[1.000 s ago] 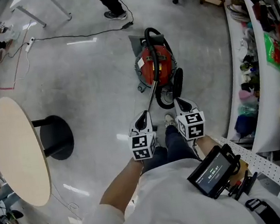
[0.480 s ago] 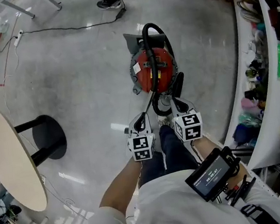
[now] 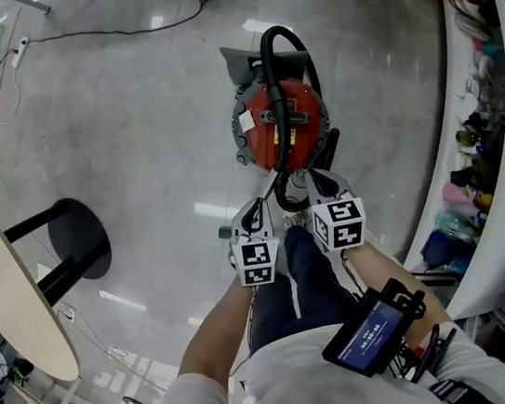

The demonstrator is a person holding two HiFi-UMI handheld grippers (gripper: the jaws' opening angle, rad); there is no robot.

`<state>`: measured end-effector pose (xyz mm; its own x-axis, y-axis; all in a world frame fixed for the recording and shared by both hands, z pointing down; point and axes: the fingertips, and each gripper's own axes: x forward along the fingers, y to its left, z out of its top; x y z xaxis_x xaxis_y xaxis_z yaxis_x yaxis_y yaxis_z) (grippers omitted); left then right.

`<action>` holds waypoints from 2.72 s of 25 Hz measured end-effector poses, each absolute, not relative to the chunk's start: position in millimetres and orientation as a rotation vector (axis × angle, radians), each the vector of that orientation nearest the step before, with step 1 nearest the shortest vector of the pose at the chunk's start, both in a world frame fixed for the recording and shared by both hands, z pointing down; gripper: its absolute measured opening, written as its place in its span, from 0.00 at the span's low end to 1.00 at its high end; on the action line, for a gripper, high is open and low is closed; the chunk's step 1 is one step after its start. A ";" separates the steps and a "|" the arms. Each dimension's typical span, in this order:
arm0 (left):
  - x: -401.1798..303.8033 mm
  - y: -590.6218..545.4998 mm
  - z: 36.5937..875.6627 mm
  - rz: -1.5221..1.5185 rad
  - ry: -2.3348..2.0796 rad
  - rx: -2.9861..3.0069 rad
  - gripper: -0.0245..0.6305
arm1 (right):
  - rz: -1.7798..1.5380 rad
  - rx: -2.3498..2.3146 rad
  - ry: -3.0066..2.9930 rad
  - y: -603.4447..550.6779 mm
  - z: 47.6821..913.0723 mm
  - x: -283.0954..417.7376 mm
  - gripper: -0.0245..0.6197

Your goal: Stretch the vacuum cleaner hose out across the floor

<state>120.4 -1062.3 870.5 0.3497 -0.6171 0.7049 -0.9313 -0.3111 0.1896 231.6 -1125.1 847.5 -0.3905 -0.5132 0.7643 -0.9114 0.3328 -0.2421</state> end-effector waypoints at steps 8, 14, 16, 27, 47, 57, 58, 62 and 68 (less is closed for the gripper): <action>133.8 -1062.4 939.8 0.761 -1.236 2.044 0.04 | 0.918 1.208 -2.013 -1138.8 905.1 227.2 0.04; 141.2 -1056.6 991.5 0.850 -1.152 2.066 0.08 | 0.966 1.156 -2.036 -1148.4 937.2 216.5 0.08; 144.8 -1054.9 1006.9 0.867 -1.118 2.072 0.13 | 0.975 1.142 -2.039 -1151.3 946.6 213.9 0.13; 164.5 -1051.4 1063.2 0.986 -0.998 2.162 0.27 | 0.992 1.056 -2.099 -1160.2 966.3 195.3 0.27; 177.4 -1065.3 1096.4 0.985 -1.035 2.189 0.27 | 1.026 1.089 -2.050 -1174.3 993.7 178.1 0.33; 180.8 -1063.7 1088.0 0.965 -1.010 2.195 0.27 | 1.078 1.108 -2.031 -1170.8 982.8 183.0 0.32; 181.6 -1063.3 1085.2 0.959 -1.010 2.203 0.27 | 1.082 1.114 -2.037 -1169.7 979.0 183.6 0.32; 183.6 -1062.7 1071.6 0.933 -1.015 2.240 0.27 | 1.137 1.139 -2.066 -1165.0 960.3 184.1 0.30; 184.5 -1061.7 1045.2 0.905 -1.030 2.272 0.27 | 1.191 1.160 -2.094 -1158.1 925.9 181.5 0.28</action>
